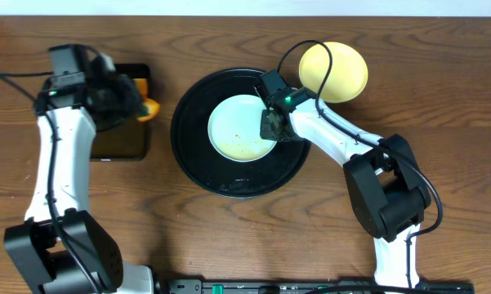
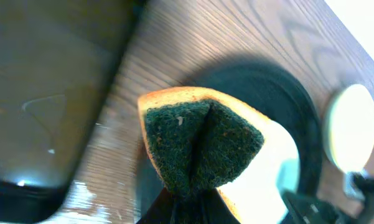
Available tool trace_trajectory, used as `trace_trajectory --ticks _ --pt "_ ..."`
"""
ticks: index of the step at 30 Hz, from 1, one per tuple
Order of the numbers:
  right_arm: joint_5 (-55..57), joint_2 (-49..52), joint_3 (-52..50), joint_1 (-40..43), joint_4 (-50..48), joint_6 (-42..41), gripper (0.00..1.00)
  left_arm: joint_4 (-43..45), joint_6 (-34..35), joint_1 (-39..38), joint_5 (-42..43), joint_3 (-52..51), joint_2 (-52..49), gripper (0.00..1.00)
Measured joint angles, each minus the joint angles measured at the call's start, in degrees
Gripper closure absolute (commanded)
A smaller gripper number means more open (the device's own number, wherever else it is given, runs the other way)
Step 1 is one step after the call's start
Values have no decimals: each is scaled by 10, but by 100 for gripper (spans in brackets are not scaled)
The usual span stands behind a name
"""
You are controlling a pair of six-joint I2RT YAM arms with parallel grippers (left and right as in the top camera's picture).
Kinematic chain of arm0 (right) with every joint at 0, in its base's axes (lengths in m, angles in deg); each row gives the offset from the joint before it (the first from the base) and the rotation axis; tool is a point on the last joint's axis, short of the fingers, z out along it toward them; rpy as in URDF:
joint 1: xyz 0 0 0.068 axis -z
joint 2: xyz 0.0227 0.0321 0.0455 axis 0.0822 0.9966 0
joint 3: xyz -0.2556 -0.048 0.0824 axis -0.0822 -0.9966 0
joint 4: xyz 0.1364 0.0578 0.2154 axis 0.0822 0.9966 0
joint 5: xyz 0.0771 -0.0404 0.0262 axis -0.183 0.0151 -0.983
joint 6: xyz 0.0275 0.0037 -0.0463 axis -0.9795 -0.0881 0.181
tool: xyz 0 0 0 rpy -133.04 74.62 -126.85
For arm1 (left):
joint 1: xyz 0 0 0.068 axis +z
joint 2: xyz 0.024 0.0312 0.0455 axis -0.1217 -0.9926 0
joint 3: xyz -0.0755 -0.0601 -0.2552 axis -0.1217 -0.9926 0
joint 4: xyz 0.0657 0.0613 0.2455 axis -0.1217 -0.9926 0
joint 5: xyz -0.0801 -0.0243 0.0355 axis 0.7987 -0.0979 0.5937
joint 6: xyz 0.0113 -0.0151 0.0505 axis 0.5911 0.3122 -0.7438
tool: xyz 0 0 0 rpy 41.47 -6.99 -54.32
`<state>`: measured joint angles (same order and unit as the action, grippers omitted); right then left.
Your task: Clean dirty plates on tray and stack at the side
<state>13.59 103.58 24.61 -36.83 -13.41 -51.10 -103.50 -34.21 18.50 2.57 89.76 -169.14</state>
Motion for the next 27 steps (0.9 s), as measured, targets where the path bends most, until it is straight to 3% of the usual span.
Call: trace_trajectory --ticks 10,20,27 --pt "-16 0 0 -2 3 -42 99 16 41 -158 -3 -21 -34 92" --pt "-20 0 0 -3 5 -59 99 79 121 -262 -12 -31 -143 92" --pt "-23 0 0 -3 10 -83 99 132 168 -302 -12 -31 -158 92"
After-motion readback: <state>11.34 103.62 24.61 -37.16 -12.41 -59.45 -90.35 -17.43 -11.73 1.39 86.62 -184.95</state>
